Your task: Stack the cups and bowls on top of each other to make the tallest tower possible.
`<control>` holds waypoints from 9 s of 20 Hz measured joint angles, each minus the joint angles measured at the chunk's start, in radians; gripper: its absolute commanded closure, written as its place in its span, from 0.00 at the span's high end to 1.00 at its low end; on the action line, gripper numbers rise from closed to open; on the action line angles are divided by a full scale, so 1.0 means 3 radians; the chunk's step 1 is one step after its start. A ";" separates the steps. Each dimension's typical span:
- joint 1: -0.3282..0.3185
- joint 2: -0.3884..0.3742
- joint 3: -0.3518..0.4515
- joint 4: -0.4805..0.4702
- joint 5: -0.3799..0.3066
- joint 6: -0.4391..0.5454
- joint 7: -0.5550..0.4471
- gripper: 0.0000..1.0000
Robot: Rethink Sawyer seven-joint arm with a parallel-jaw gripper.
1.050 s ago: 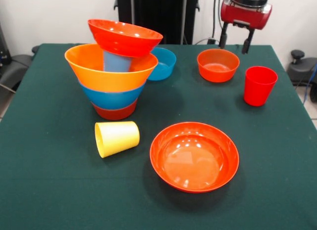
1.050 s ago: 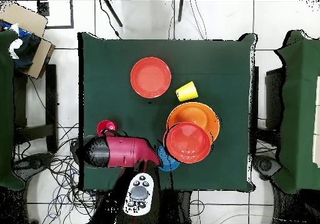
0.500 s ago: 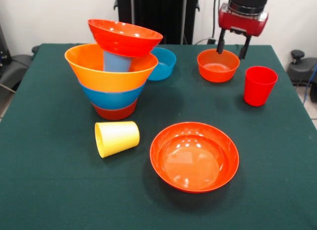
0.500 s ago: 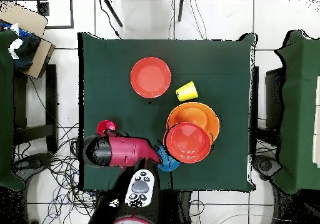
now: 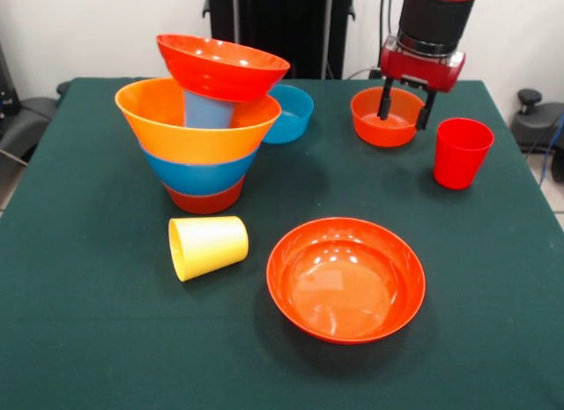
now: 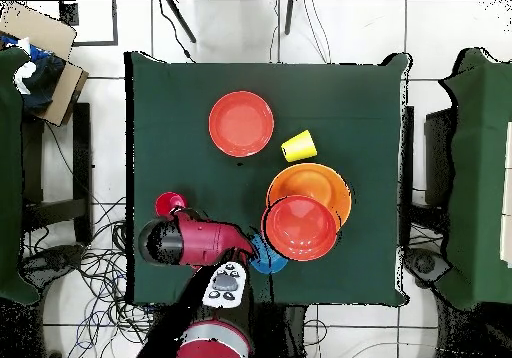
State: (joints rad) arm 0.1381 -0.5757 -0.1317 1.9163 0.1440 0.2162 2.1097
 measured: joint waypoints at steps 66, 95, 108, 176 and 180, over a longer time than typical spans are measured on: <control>0.0310 -0.0249 0.0045 0.0331 0.0629 0.0023 0.0010 1.00; 0.0059 0.0004 0.0305 0.0630 0.0634 -0.0374 0.0010 1.00; -0.0092 0.0450 0.0363 0.0628 0.0628 -0.0788 0.0010 1.00; -0.1694 -0.1363 0.0784 -0.0398 -0.0188 0.2211 0.0003 0.00; -0.1825 -0.1289 0.0939 -0.0400 -0.0283 0.2210 0.0003 0.00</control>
State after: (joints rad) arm -0.4092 -0.9623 0.1501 1.7963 0.0590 0.8792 2.1106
